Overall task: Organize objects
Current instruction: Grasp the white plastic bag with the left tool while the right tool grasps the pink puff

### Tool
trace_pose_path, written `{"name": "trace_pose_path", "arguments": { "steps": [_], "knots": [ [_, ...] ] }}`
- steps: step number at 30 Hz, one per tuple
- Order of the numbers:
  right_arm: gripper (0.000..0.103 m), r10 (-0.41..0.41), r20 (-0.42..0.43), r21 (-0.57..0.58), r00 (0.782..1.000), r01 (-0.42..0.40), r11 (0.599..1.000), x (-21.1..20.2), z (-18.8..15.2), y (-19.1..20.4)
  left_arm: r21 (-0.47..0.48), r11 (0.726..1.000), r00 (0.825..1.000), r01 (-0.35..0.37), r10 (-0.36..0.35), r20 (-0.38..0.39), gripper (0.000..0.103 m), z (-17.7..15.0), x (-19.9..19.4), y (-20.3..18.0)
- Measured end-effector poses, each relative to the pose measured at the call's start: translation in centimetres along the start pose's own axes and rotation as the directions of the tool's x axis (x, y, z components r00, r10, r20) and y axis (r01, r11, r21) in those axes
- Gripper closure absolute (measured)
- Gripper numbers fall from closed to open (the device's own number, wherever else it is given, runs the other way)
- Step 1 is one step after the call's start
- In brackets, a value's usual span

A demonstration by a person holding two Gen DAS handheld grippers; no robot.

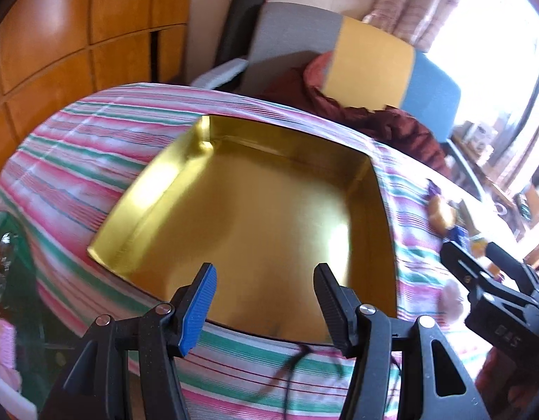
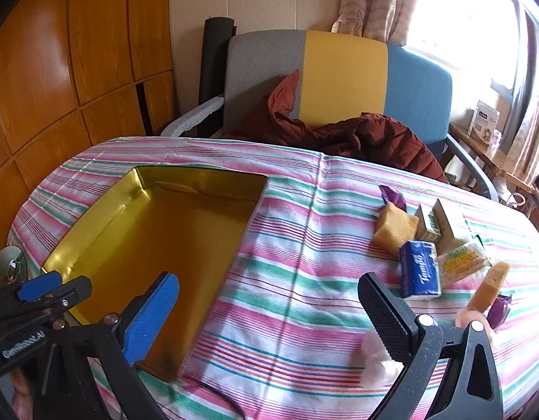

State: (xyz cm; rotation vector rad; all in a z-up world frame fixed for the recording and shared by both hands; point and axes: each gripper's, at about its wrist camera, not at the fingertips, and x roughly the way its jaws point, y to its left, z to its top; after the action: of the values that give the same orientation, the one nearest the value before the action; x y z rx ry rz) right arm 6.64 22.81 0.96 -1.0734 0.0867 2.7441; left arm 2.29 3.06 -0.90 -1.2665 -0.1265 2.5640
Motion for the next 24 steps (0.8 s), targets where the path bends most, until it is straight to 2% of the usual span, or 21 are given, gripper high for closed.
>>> {"name": "trace_pose_path", "arguments": {
  "steps": [2, 6, 8, 13, 19, 22, 24],
  "knots": [
    [0.000, -0.021, 0.000, 0.009, 1.000, 0.021, 1.000, -0.1, -0.5, -1.3, 0.020, 0.998, 0.998, 0.060, -0.060, -0.002, 0.045, -0.4, -0.1, -1.0],
    [0.000, -0.064, 0.004, 0.071, 0.998, 0.063, 0.995, -0.6, -1.7, -5.6, 0.042, 0.979, 0.980, 0.201, -0.200, -0.025, 0.045, -1.2, -0.3, -2.7],
    [0.000, -0.072, 0.002, 0.115, 0.997, 0.071, 0.991, -0.9, -2.3, -7.9, 0.052, 0.973, 0.974, 0.227, -0.225, -0.036, 0.045, -1.5, -0.2, -3.6],
    [0.000, -0.157, -0.070, 0.179, 0.985, 0.167, 0.970, -0.5, -4.1, -13.8, 0.080, 0.954, 0.955, 0.289, -0.282, -0.090, 0.045, -1.3, 0.6, -6.4],
    [0.000, -0.143, -0.157, 0.199, 0.977, 0.173, 0.965, 0.5, -5.3, -19.7, 0.153, 0.924, 0.936, 0.351, -0.340, -0.097, 0.045, -0.8, 0.7, -9.6],
    [0.000, -0.132, -0.195, 0.172, 0.972, 0.167, 0.971, 0.8, -5.5, -22.0, 0.166, 0.904, 0.917, 0.394, -0.373, -0.143, 0.045, -0.5, 1.6, -11.6],
    [0.000, -0.115, -0.216, 0.160, 0.970, 0.151, 0.975, 1.0, -5.7, -23.2, 0.173, 0.885, 0.896, 0.433, -0.403, -0.186, 0.045, -0.6, 2.5, -13.1]
  ]
}}
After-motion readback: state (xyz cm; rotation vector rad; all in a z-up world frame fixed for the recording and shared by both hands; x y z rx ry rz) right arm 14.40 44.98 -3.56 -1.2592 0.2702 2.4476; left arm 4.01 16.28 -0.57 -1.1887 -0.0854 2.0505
